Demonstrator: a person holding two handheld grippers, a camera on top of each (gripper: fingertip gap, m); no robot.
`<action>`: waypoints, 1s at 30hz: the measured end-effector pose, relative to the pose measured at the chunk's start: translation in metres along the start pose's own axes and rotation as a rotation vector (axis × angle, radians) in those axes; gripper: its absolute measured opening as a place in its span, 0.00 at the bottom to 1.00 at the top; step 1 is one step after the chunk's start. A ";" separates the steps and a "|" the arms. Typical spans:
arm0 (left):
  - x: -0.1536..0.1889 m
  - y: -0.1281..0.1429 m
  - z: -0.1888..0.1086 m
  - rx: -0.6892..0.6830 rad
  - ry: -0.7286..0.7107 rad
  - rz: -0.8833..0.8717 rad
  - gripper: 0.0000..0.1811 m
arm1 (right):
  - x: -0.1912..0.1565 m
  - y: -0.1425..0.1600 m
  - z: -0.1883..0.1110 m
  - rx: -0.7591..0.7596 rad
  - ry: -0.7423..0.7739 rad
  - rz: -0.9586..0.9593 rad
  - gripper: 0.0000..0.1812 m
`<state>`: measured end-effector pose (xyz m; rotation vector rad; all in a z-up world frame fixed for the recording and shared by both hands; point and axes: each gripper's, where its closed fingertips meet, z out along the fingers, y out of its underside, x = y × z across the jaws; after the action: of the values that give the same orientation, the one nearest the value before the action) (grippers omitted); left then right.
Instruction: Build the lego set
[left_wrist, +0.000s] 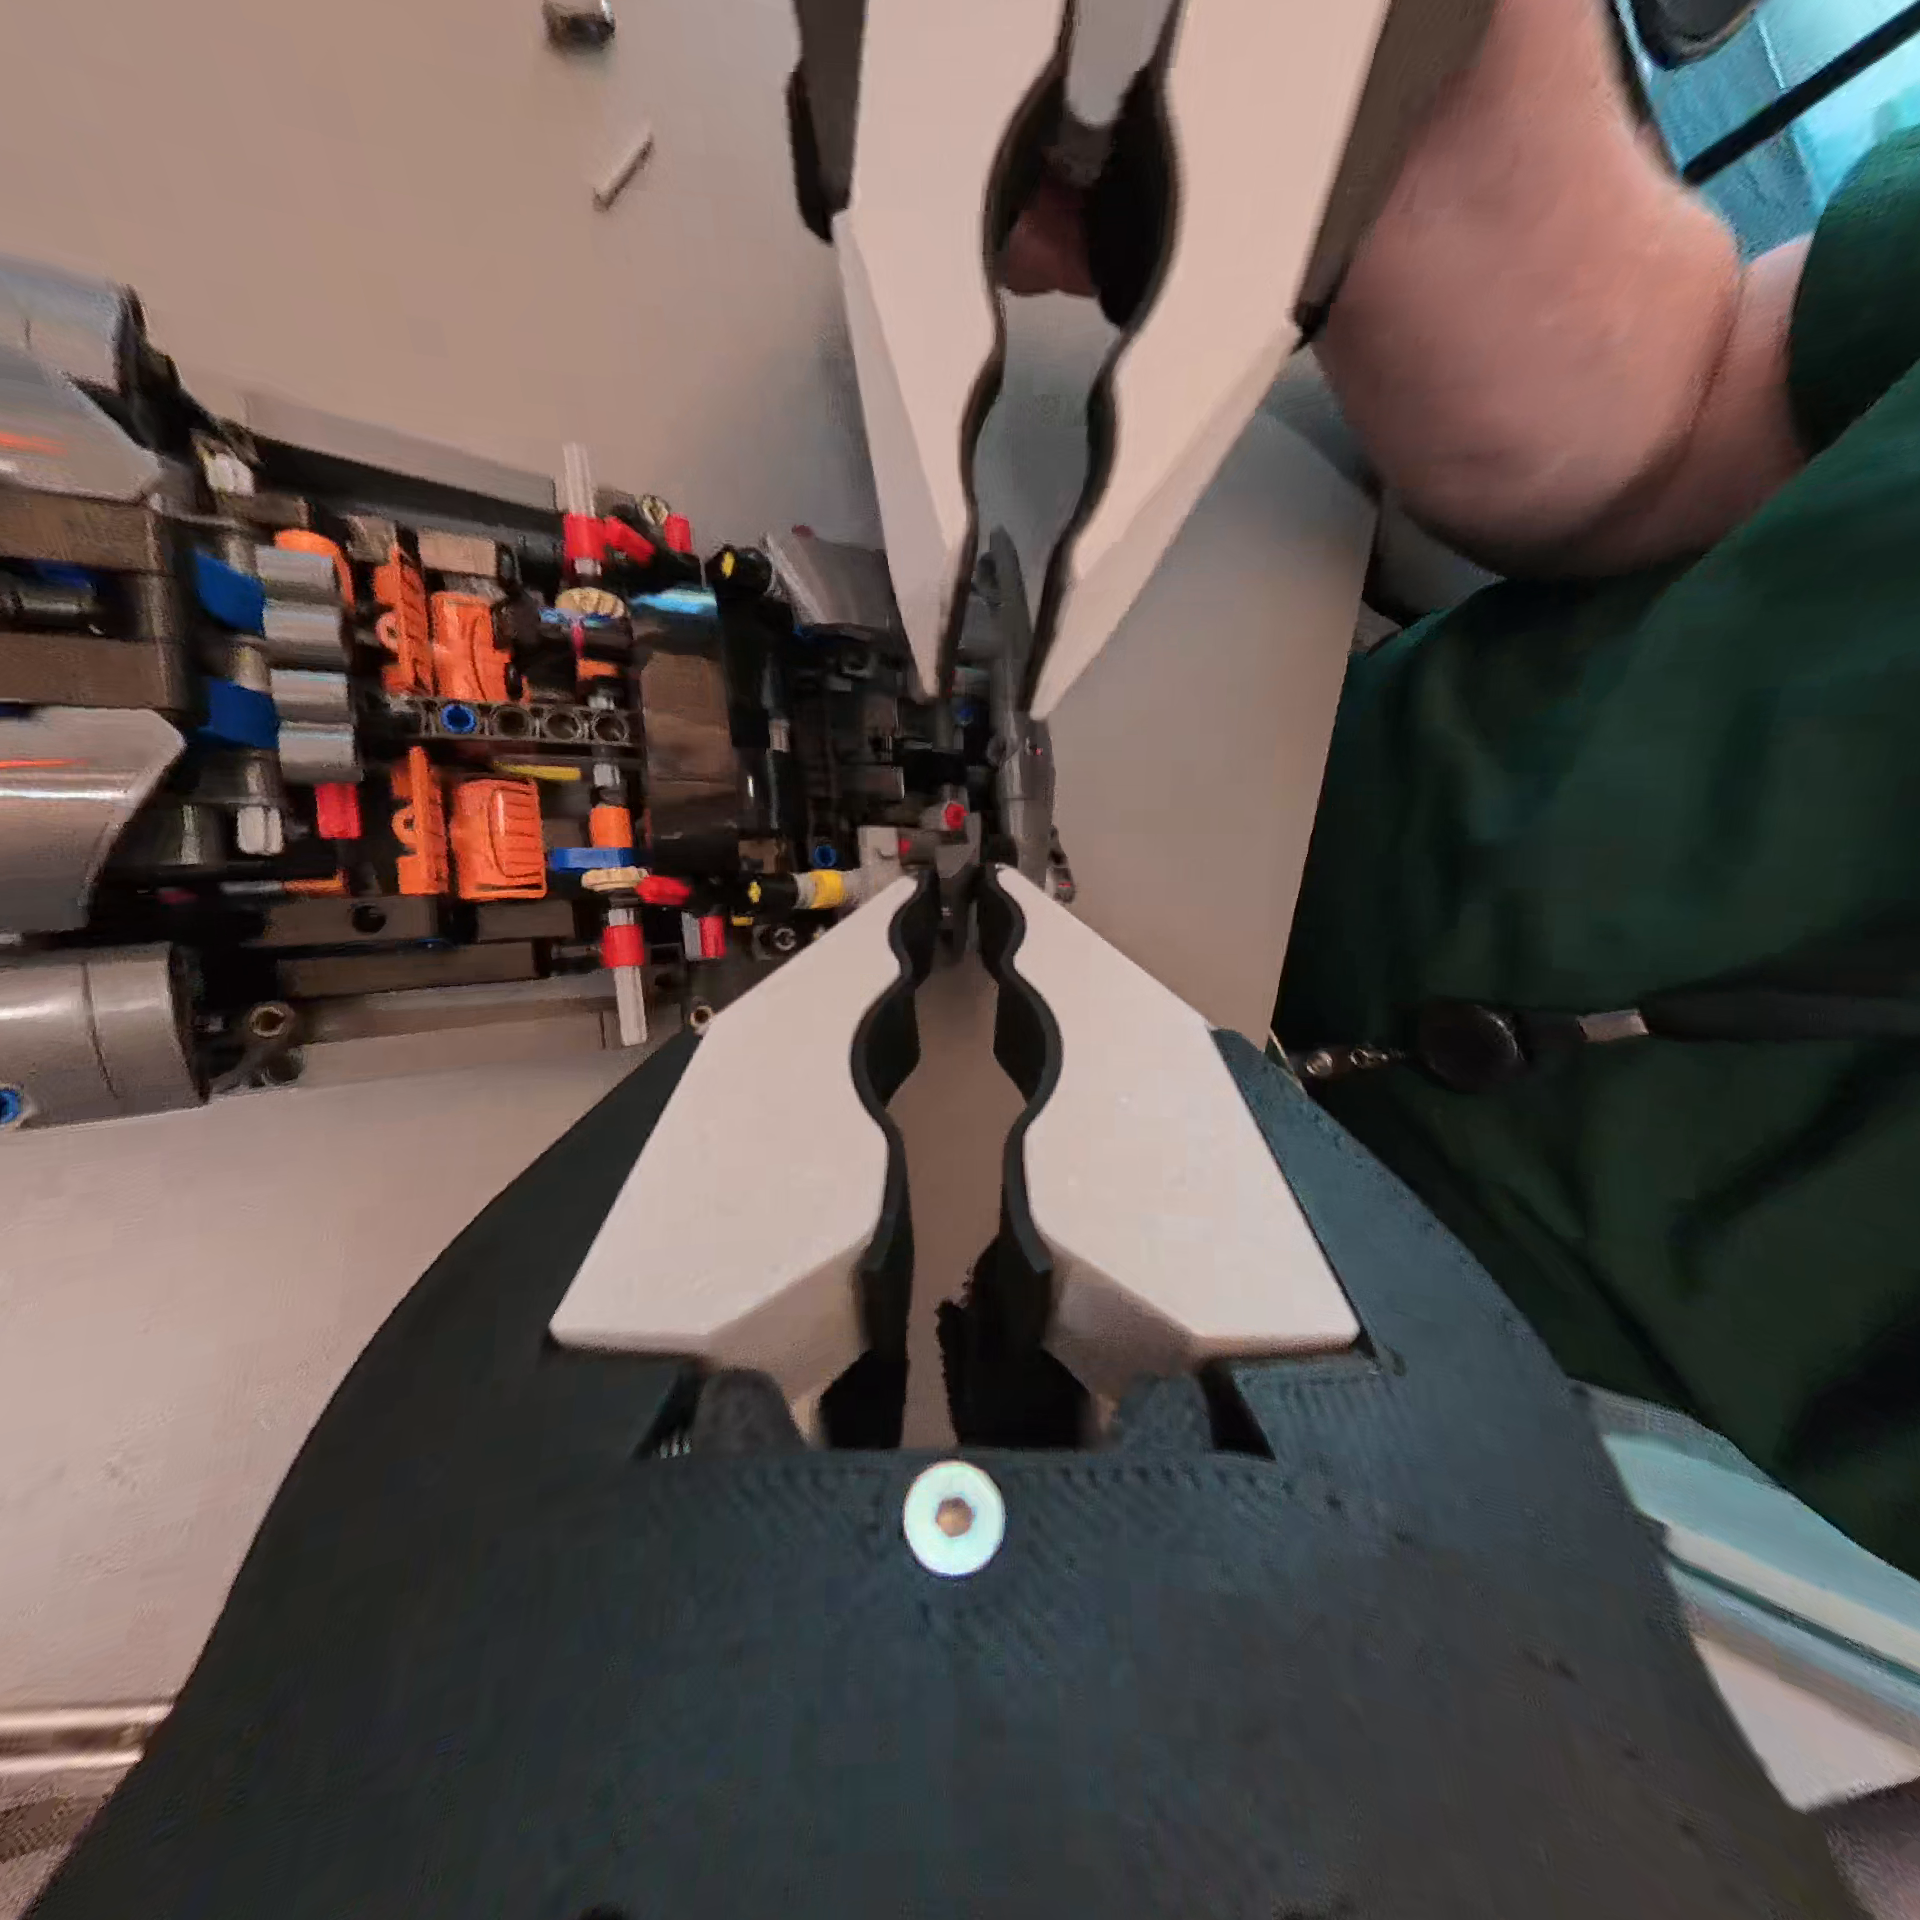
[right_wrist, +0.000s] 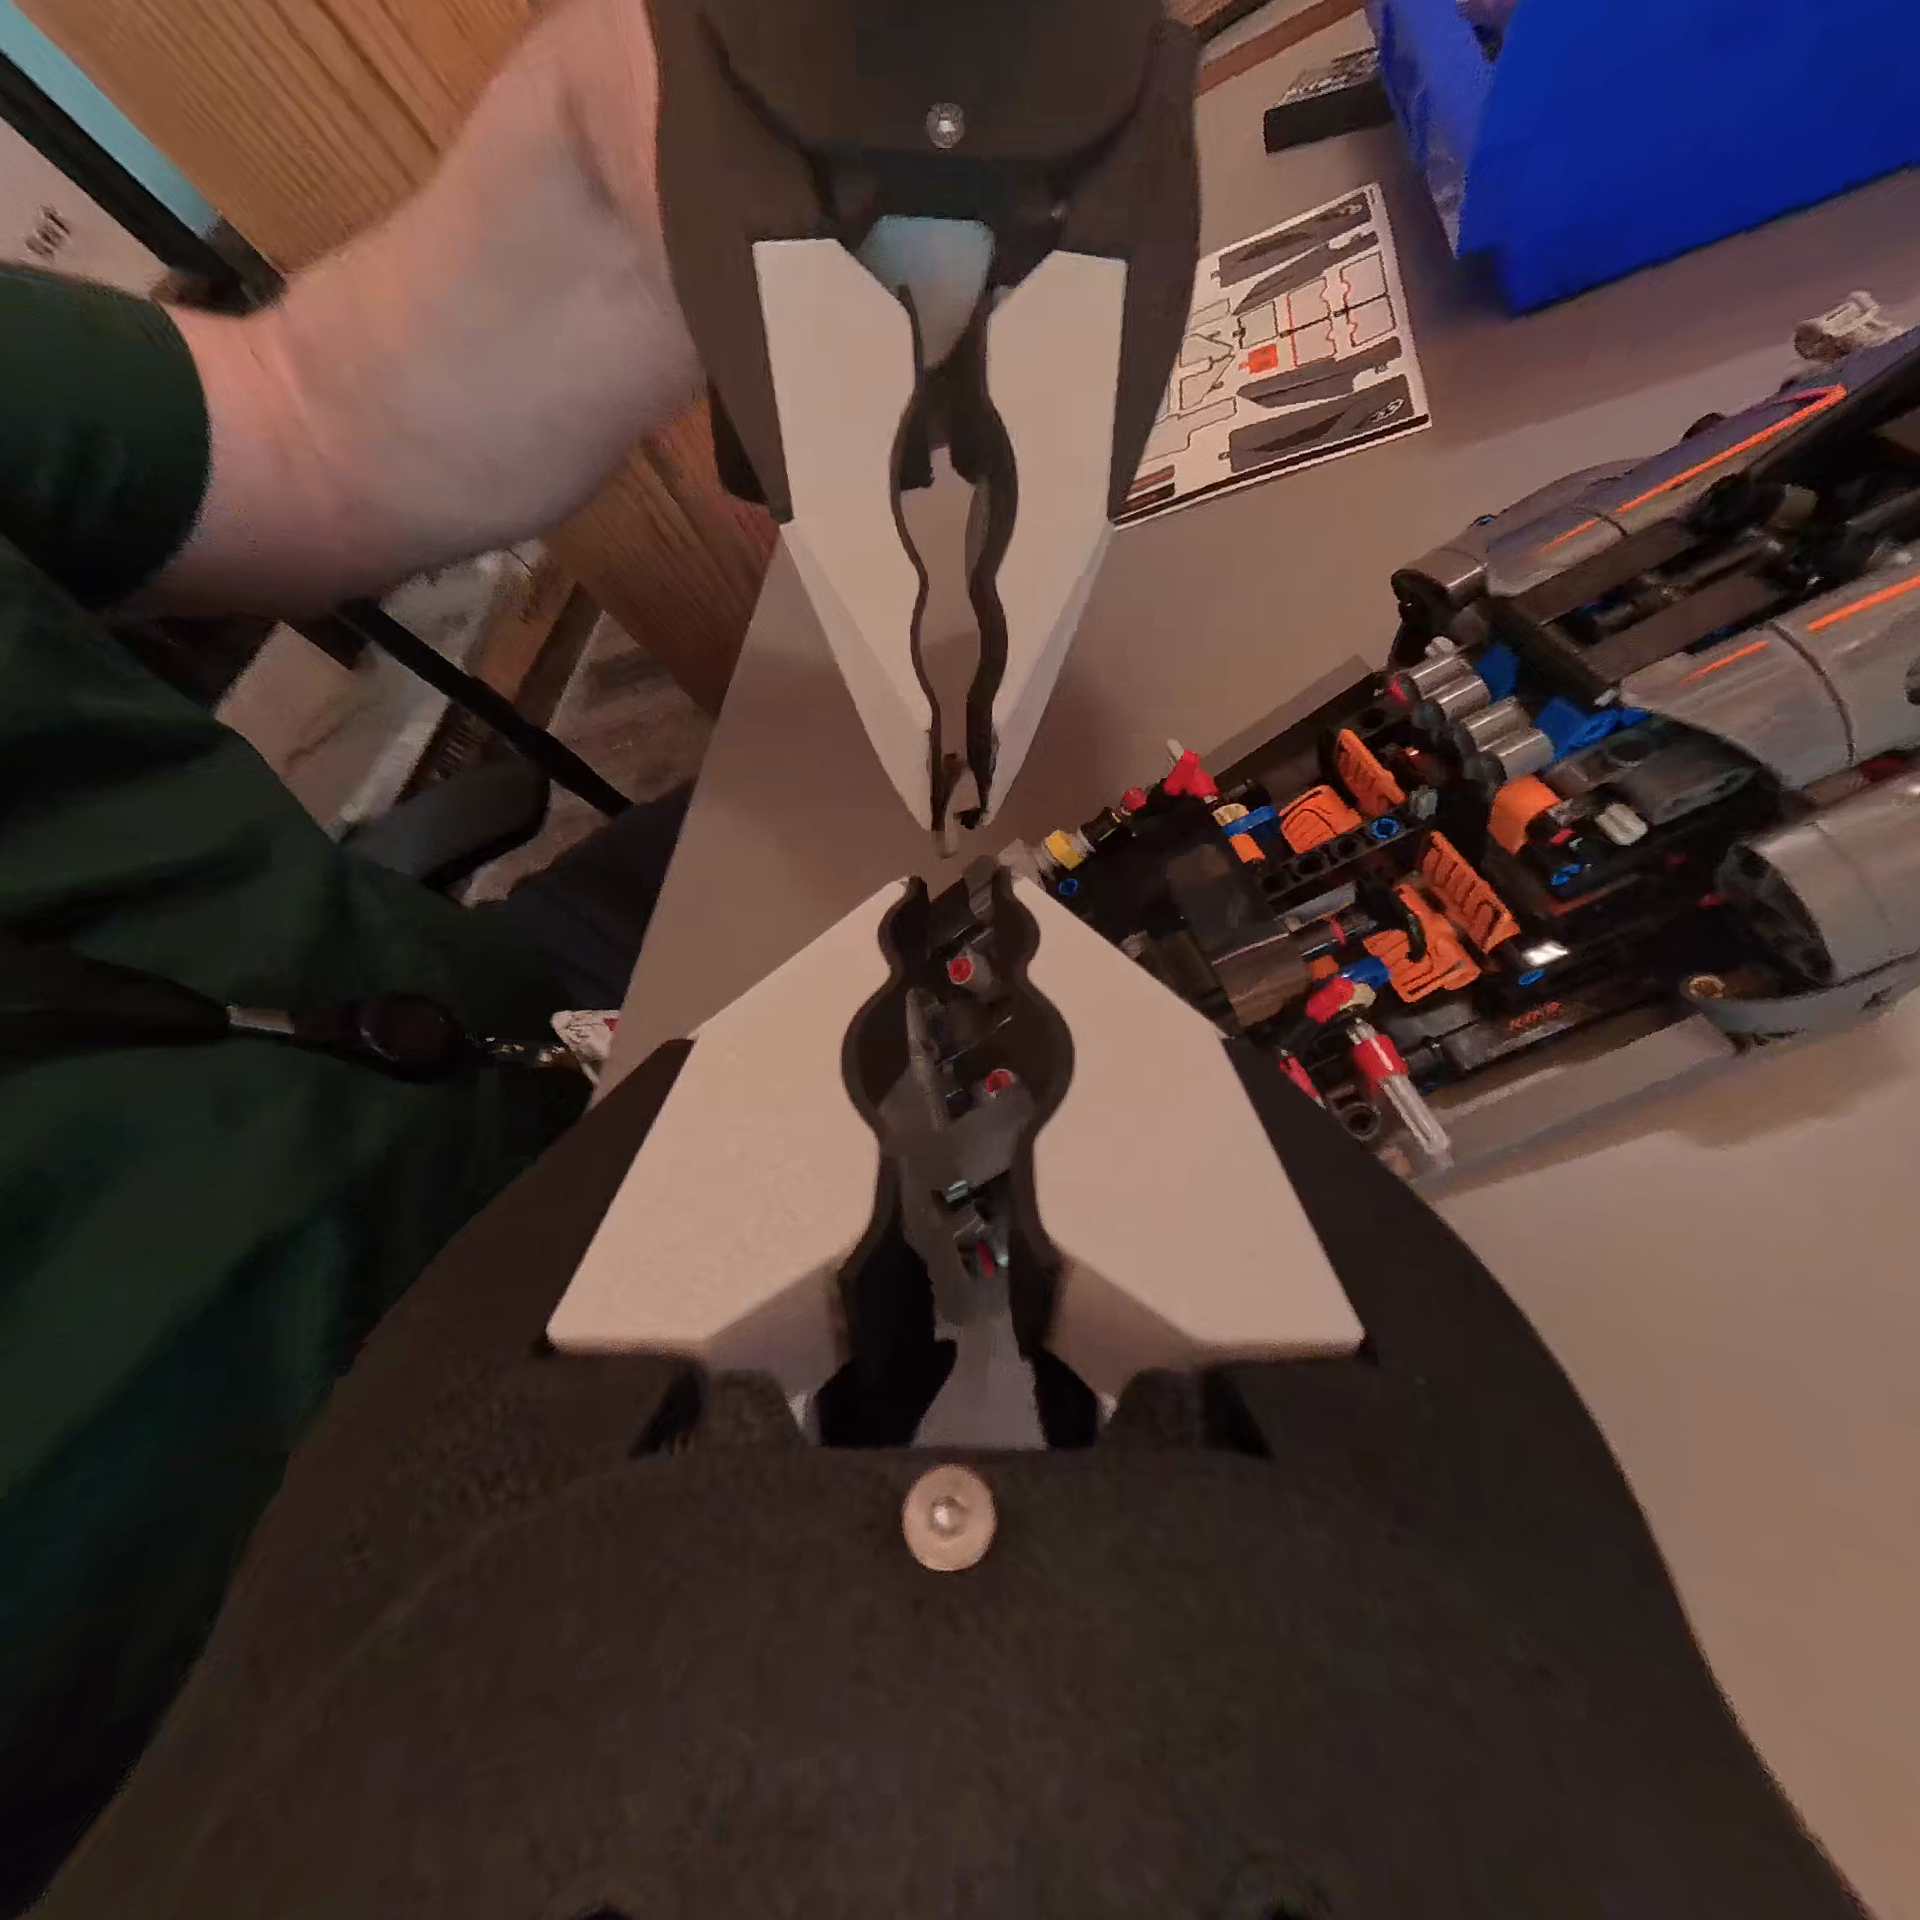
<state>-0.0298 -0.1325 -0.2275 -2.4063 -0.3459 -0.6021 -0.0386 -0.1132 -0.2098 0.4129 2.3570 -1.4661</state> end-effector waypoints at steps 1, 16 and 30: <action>0.000 0.002 0.002 -0.024 0.028 -0.008 0.03 | 0.001 0.000 0.002 -0.007 0.018 -0.028 0.06; 0.000 -0.027 -0.014 0.114 -0.080 0.150 0.12 | -0.008 -0.015 0.007 0.100 -0.082 0.014 0.00; 0.008 -0.030 -0.025 0.352 0.007 0.060 0.03 | -0.010 -0.026 0.002 0.212 -0.154 0.074 0.00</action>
<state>-0.0425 -0.1242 -0.1907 -2.0692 -0.3438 -0.4785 -0.0401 -0.1267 -0.1852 0.4190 2.0546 -1.6565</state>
